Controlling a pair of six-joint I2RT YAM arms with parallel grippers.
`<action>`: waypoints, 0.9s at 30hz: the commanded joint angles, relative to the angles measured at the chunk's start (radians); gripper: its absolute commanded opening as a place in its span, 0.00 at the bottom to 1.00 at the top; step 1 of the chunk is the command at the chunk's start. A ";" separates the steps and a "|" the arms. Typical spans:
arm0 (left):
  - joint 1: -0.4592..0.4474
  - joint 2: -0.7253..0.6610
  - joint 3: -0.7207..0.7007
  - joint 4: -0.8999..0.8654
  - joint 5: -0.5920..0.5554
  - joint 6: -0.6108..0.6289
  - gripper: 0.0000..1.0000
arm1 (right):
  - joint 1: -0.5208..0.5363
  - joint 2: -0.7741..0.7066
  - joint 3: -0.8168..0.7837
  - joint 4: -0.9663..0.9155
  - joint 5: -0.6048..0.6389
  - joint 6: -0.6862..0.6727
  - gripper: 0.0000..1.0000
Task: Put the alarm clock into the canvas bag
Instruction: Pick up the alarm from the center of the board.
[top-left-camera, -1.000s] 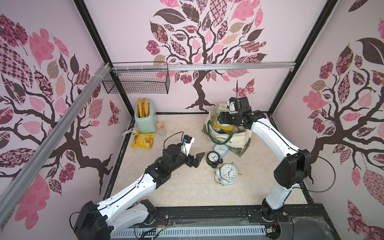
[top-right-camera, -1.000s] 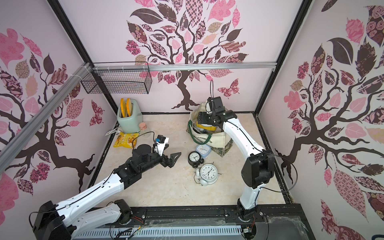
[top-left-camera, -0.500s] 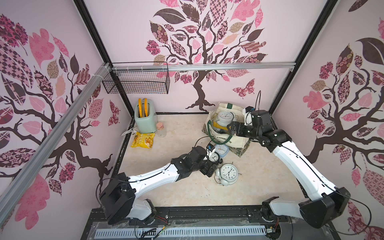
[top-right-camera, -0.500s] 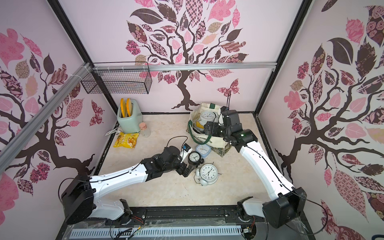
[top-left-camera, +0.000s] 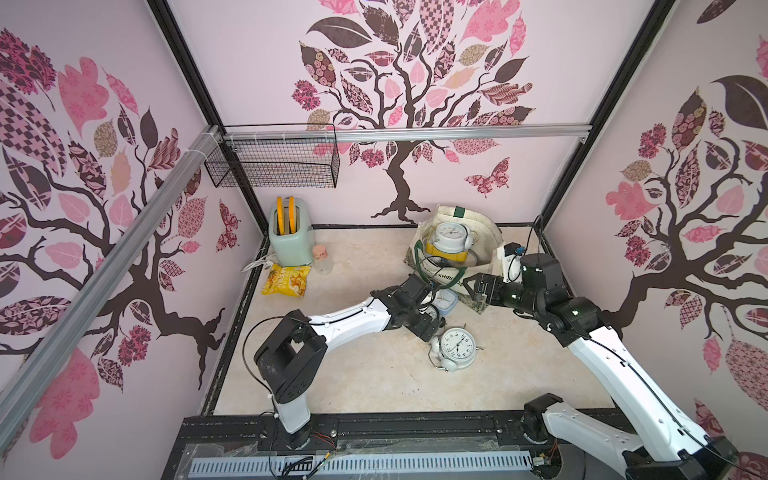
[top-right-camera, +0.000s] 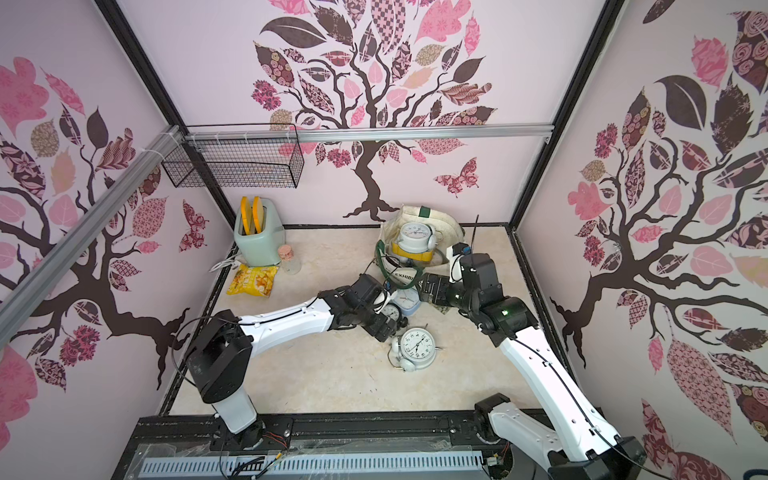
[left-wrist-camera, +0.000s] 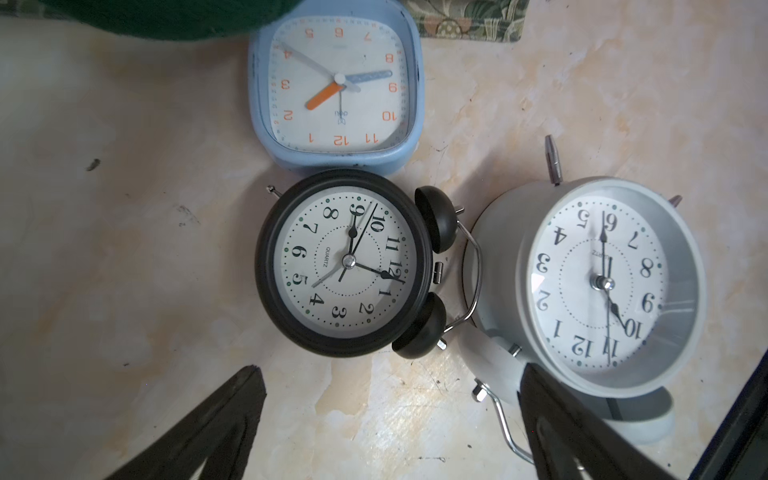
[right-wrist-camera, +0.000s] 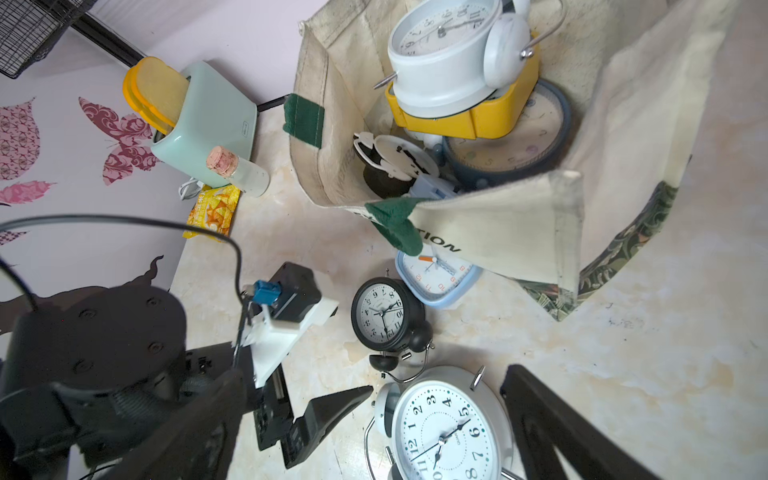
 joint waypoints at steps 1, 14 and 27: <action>0.011 0.045 0.084 -0.062 0.034 0.011 0.98 | 0.000 -0.016 -0.018 -0.018 -0.033 0.015 1.00; 0.016 0.169 0.180 -0.030 -0.061 -0.015 0.98 | 0.000 -0.005 -0.023 -0.012 -0.062 -0.011 1.00; 0.024 0.202 0.188 0.011 -0.108 -0.034 0.96 | 0.000 0.013 -0.025 0.002 -0.075 -0.015 1.00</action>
